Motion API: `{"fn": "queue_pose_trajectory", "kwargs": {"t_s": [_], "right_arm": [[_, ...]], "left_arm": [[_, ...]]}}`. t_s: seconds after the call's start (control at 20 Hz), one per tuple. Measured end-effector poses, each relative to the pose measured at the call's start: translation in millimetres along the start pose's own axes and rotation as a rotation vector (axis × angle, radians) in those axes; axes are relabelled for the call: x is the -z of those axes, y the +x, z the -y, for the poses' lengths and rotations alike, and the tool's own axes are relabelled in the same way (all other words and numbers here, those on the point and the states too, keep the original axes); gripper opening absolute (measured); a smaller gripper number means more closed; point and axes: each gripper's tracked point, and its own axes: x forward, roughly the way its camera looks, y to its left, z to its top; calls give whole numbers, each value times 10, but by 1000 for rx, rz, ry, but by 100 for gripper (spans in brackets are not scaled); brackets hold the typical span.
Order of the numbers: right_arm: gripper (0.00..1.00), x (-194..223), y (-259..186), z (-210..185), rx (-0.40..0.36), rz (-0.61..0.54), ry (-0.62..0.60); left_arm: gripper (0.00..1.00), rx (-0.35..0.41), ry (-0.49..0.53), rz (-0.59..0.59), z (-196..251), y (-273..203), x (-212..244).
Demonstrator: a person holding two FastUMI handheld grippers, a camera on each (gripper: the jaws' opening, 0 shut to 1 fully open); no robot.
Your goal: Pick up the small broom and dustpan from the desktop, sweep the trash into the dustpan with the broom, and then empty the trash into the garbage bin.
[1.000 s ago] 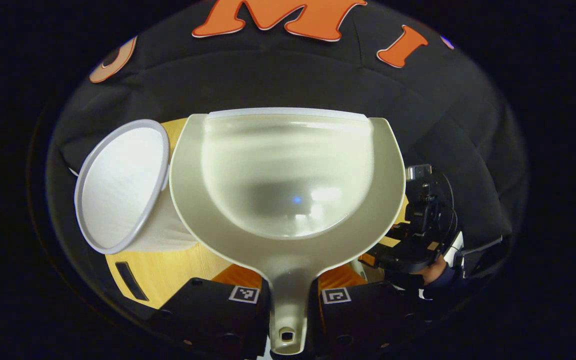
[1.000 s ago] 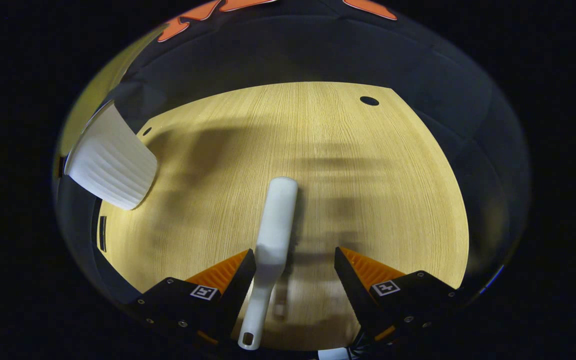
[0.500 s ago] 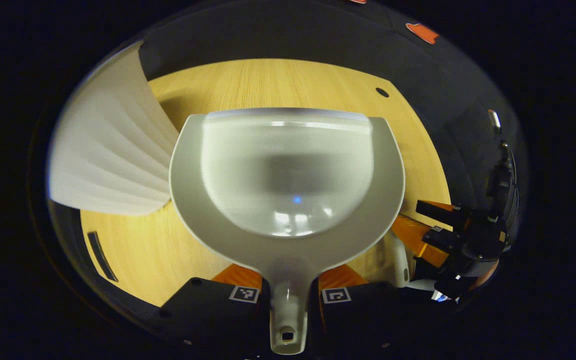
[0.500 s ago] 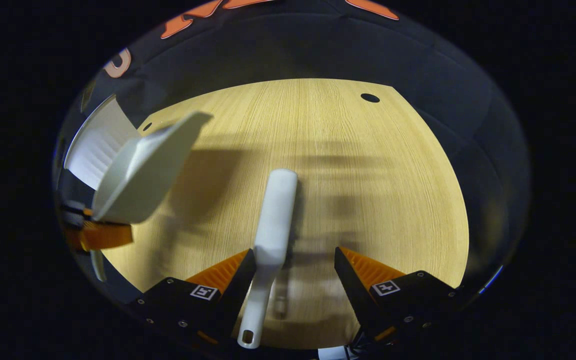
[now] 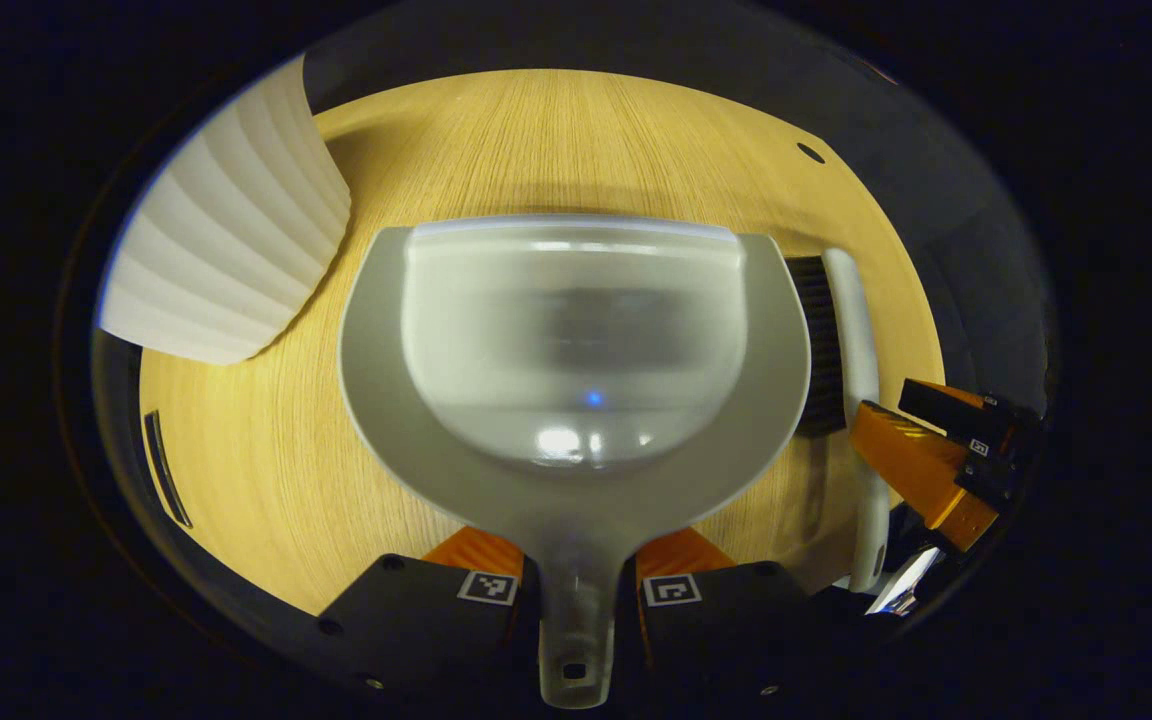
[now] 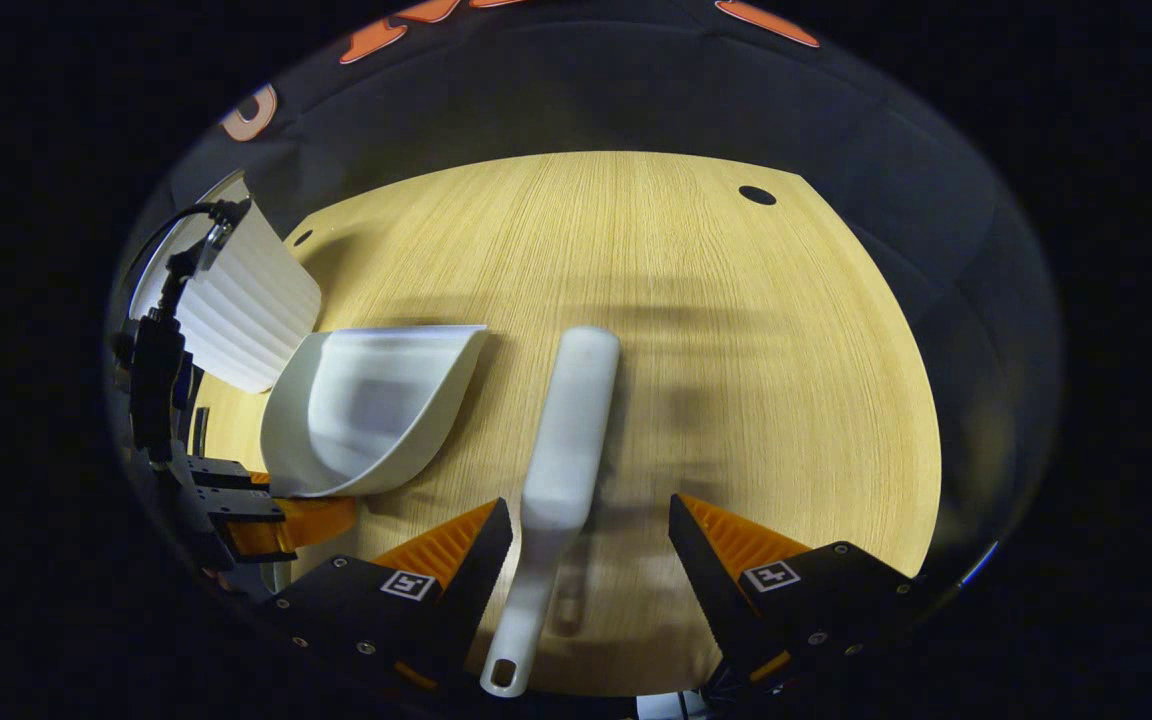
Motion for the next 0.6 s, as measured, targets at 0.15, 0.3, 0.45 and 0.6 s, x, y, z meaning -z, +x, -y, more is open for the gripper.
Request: {"fn": "queue_pose_trajectory", "kwargs": {"t_s": [0.15, 0.3, 0.45, 0.6], "right_arm": [[96, 0, 10, -9, -2, -4, -4], [96, 22, 6, -23, -3, -6, -3], [96, 3, 8, -19, -8, 4, -1], [96, -12, -33, 0, -9, 15, 5]], "left_arm": [[31, -35, -16, -13, 0, 88, 46], [32, -49, 10, -27, -9, 101, 49], [37, -36, 38, 12, 36, 74, 7], [65, -51, 109, 46, -53, -148, -101]]}}
